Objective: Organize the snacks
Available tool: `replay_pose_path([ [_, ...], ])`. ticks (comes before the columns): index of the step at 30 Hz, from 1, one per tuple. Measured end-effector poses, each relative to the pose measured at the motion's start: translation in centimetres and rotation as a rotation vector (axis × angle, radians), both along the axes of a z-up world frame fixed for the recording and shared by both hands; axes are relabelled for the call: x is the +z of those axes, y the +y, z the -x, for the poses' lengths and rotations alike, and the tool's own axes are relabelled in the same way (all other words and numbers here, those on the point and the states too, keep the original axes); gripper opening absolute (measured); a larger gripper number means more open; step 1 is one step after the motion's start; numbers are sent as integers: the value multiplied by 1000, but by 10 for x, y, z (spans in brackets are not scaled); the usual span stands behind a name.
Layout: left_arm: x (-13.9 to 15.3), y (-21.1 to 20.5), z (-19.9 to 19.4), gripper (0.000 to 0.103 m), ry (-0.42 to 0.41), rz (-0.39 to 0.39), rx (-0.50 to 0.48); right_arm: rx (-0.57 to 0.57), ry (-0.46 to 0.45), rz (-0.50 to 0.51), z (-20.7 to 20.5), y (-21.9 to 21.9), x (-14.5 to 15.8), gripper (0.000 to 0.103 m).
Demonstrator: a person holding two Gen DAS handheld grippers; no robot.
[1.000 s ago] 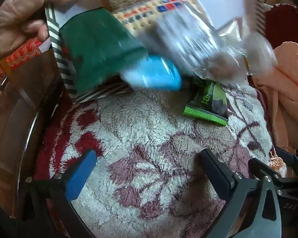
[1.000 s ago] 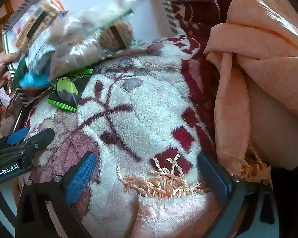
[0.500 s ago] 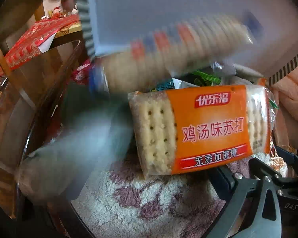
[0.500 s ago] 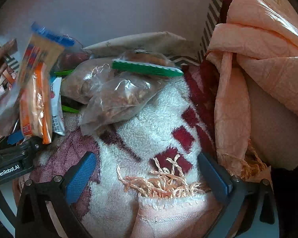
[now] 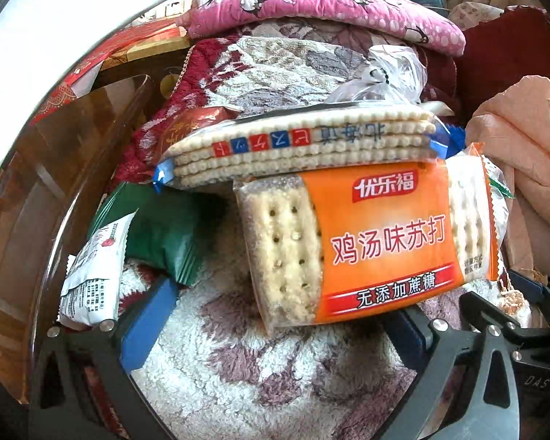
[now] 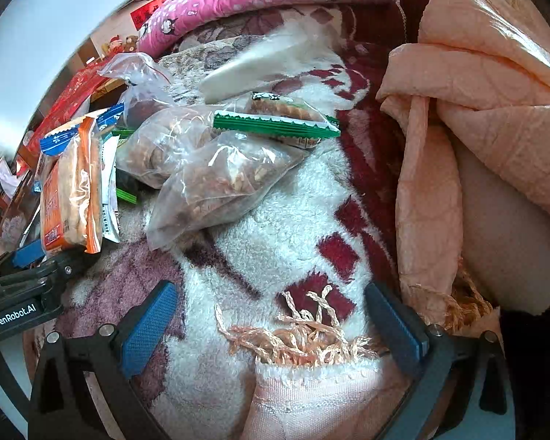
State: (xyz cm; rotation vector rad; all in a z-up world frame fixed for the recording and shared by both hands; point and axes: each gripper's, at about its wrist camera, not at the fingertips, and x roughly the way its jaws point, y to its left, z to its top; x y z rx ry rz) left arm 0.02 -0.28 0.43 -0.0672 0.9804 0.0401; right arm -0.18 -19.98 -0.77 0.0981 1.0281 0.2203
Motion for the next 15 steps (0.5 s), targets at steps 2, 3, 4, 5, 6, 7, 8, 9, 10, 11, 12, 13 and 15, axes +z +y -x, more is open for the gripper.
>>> replay_pose_path([
  [2,-1,1,0,103,0,0,0,0,0,1,0,0,0,102],
  [3,-1,0,0,103,0,0,0,0,0,3,0,0,0,102],
  [4,-1,0,0,103,0,0,0,0,0,4,-1,0,0,102],
  [5,-1,1,0,103,0,0,0,0,0,5,-1,-1,1,102],
  [6,-1,0,0,103,0,0,0,0,-1,6,0,1,1,102],
  [7,-1,0,0,103,0,0,0,0,-1,6,0,0,1,102],
  [8,-1,0,0,103,0,0,0,0,-1,6,0,0,1,102],
  [9,-1,0,0,103,0,0,0,0,-1,6,0,0,1,102],
  [10,-1,0,0,103,0,0,0,0,0,5,0,0,1,102],
  [11,-1,0,0,103,0,0,0,0,0,6,-1,0,1,102],
  [12,-1,0,0,103,0,0,0,0,0,5,-1,0,1,102],
  [13,-1,0,0,103,0,0,0,0,0,5,-1,0,1,102],
  [15,-1,0,0,103,0,0,0,0,0,6,-1,0,1,102],
])
